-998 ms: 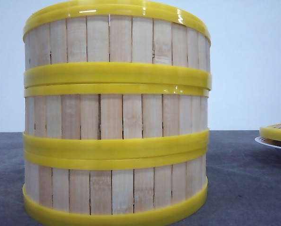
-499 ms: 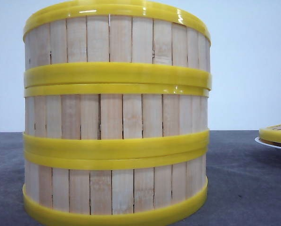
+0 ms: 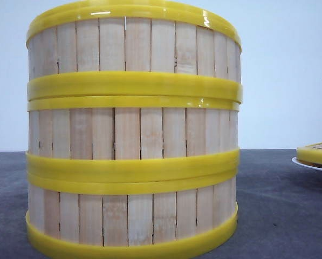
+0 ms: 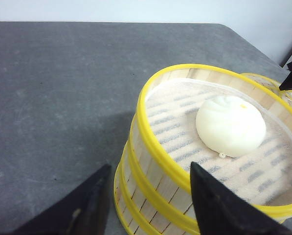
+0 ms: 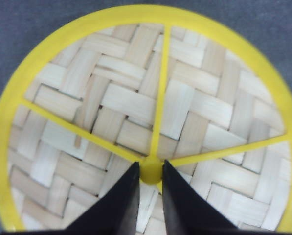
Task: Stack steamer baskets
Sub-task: 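Lift the lid and lower it onto the top basket with the right gripper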
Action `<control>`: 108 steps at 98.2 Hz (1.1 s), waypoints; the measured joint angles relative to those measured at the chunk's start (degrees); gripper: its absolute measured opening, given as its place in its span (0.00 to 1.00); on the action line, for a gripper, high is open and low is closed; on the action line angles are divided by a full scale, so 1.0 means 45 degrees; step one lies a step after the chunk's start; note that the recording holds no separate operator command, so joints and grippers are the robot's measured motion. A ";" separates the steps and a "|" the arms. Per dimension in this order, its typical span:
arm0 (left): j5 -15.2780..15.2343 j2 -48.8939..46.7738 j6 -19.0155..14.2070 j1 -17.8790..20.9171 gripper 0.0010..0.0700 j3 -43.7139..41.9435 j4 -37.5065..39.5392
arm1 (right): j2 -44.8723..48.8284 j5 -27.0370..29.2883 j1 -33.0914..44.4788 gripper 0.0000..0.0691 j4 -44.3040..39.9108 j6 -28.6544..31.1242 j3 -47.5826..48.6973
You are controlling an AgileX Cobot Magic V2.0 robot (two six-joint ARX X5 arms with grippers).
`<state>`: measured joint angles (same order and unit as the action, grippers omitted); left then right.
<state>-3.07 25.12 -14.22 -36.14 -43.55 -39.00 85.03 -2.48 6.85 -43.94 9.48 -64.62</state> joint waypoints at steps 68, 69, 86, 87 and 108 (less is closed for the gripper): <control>0.0000 0.0000 0.0000 0.0000 0.42 0.0000 0.0053 | -0.1865 -0.0855 -0.7091 0.07 -0.3084 -0.0452 -0.6868; 0.0000 0.0000 0.0000 0.0000 0.42 0.0000 0.0053 | -0.1865 -0.0860 -0.7252 0.07 -0.3084 -0.0452 -0.6912; 0.0000 0.0000 0.0000 0.0000 0.42 0.0000 0.0053 | -0.1656 -0.0850 -0.9680 0.07 -0.3220 -0.0491 -0.7485; 0.0000 0.0000 0.0000 0.0000 0.42 0.0000 0.0053 | -0.1617 -0.0850 -0.9797 0.07 -0.3240 -0.0495 -0.7519; 0.0000 0.0000 0.0000 0.0000 0.42 0.0000 0.0053 | -0.0491 -0.0656 -1.1657 0.07 -0.4265 -0.0874 -0.8087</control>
<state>-3.07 25.12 -14.22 -36.14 -43.55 -38.76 82.83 -5.43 -45.60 -63.13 5.54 -101.01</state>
